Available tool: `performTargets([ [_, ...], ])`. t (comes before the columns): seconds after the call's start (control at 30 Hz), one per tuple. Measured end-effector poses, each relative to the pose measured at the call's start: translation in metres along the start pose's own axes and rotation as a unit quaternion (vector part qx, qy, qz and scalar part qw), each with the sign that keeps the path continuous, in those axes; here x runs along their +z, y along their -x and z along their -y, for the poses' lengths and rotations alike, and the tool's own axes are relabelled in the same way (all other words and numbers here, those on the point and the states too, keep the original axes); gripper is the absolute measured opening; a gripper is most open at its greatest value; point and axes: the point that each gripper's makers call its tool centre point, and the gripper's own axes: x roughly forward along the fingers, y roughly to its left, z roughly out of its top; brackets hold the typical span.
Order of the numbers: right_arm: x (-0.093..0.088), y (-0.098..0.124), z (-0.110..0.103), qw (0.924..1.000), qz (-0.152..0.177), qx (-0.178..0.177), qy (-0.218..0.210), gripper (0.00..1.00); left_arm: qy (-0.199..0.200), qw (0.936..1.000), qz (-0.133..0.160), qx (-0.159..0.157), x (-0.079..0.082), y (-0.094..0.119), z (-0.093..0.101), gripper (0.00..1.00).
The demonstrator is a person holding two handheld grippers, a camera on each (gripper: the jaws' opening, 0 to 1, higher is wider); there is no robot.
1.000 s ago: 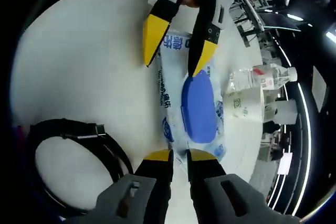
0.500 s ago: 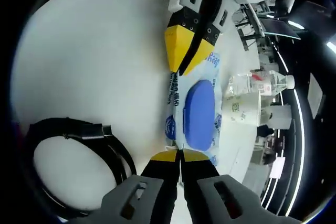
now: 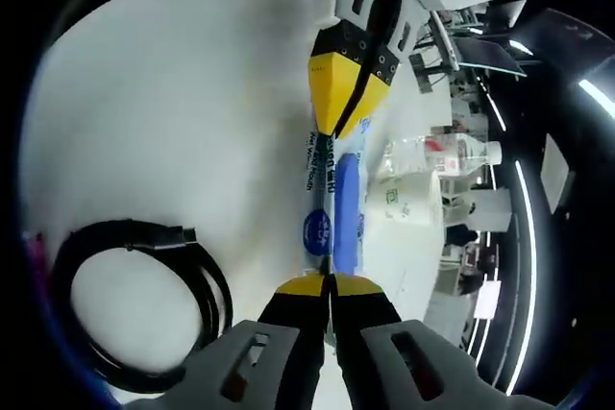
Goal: Arrange the tabletop items into an orderly group along one side of the table until the central work area is clear of visible clutter.
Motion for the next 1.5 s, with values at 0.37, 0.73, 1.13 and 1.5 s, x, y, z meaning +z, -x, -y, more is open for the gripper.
performTargets([
  [0.37, -0.004, 0.022, 0.016, 0.9989, -0.020, -0.042, -0.001, 0.00, -0.011, 0.9998, 0.017, 0.001, 0.021, 0.001, -0.004, 0.00],
  [0.73, -0.012, 0.046, 0.033, 0.9957, -0.045, -0.078, -0.021, 0.00, -0.035, 0.9989, 0.030, -0.006, 0.049, 0.000, -0.006, 0.00],
  [1.13, -0.034, 0.071, 0.053, 0.9875, -0.082, -0.119, -0.063, 0.00, -0.066, 0.9964, 0.048, -0.025, 0.088, -0.007, -0.015, 0.00],
  [1.5, -0.053, 0.077, 0.056, 0.9793, -0.121, -0.135, -0.090, 0.00, -0.073, 0.9958, 0.037, -0.042, 0.105, -0.025, -0.029, 0.00],
])
